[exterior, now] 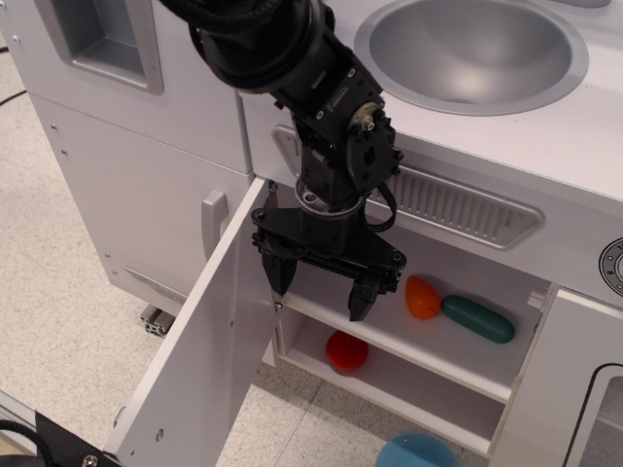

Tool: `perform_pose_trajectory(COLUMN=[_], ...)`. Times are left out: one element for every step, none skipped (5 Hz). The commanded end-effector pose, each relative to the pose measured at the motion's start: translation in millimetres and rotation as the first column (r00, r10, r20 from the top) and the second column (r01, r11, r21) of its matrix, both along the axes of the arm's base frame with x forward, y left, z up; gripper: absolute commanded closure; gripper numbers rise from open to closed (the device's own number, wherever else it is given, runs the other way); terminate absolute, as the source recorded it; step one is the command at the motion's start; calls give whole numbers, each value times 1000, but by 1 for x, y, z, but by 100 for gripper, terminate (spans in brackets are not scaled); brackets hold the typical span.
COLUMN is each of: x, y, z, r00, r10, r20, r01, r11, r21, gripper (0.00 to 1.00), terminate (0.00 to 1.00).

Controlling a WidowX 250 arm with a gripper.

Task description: Close cabinet

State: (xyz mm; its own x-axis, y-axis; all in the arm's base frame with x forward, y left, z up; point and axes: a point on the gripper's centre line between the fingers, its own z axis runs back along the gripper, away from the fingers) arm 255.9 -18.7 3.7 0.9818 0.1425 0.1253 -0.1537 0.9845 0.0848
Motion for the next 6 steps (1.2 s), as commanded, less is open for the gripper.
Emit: perform_pose_trajectory(x=[0, -18, -44, -56, -56, -56], y=[0, 16, 30, 43, 54, 60], z=[0, 7, 31, 44, 27, 5], r00=[1000, 999, 994, 995, 997, 997], r10=[0, -40, -102, -96, -65, -53], r20=[0, 13, 44, 35, 38, 60], r01=[0, 41, 105, 97, 65, 47], r11=[1000, 999, 993, 994, 998, 995], r21=[0, -17, -60, -44, 18, 92], gripper=[0, 0, 0, 0, 0, 0], terminate=[0, 0, 0, 0, 0, 0])
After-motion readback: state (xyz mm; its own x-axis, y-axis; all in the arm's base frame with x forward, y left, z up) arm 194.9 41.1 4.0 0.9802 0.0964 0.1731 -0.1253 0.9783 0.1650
